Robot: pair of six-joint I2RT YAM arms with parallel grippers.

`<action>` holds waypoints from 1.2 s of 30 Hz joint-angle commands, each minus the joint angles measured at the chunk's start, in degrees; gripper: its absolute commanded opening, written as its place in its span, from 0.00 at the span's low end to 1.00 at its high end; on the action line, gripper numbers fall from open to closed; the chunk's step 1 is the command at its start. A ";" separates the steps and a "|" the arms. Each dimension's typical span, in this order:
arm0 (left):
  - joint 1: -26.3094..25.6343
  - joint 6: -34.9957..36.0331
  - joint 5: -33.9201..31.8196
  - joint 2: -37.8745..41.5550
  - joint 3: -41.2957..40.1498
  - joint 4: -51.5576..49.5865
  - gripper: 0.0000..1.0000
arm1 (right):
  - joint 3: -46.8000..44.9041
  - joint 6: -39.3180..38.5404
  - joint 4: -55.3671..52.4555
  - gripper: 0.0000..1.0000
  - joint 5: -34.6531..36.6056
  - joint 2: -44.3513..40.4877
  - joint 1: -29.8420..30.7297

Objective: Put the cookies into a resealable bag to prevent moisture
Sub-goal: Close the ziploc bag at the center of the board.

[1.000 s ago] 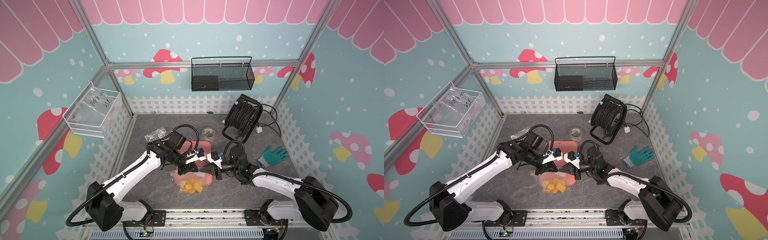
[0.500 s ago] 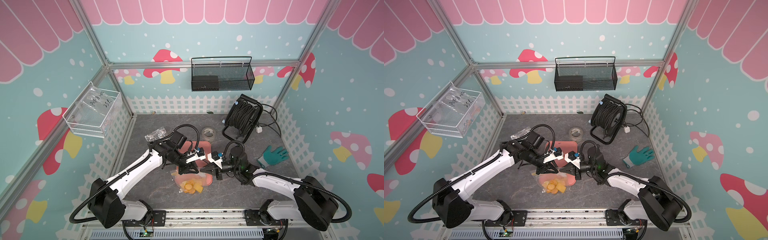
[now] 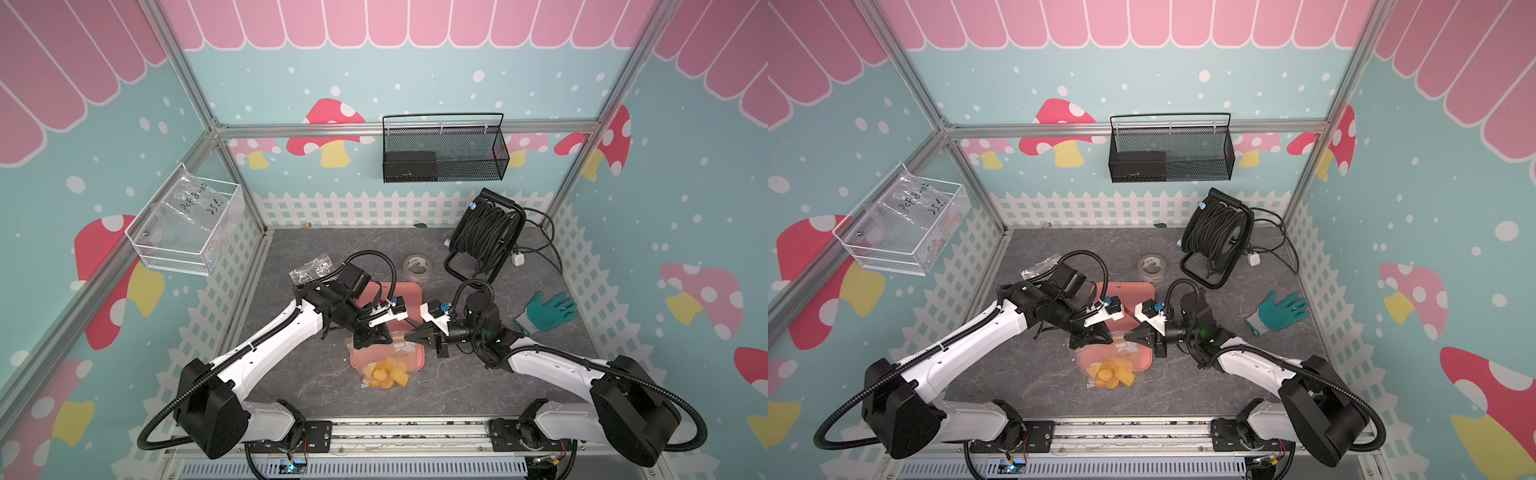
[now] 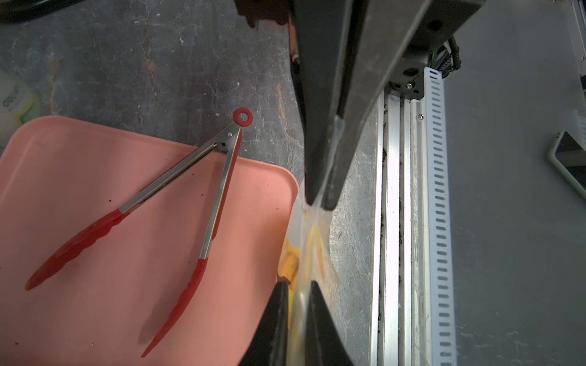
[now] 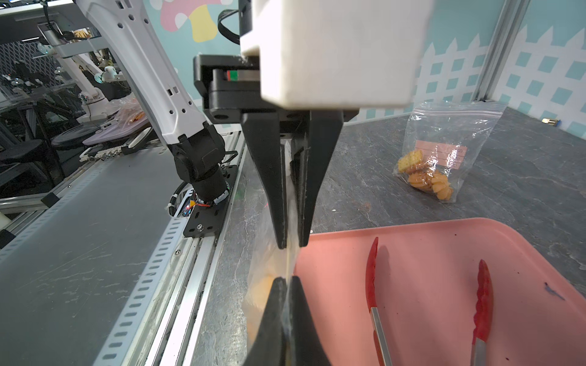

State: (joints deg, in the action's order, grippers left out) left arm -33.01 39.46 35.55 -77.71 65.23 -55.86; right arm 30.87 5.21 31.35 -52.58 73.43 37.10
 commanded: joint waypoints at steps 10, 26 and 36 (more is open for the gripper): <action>0.98 0.73 -5.07 1.16 -0.32 -3.81 0.17 | -1.94 0.37 0.02 0.00 -1.42 -2.65 -1.63; 3.31 1.08 -7.48 1.68 -0.85 -5.74 0.10 | -3.72 0.90 -0.12 0.00 -1.62 -4.22 -4.44; 4.52 0.67 -8.61 1.77 -1.44 -6.02 0.05 | -5.51 0.75 -1.03 0.00 -2.44 -5.80 -6.89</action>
State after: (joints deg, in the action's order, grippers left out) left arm -29.39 39.33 27.70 -77.03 64.51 -60.14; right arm 26.20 6.13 30.85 -53.67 68.86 31.22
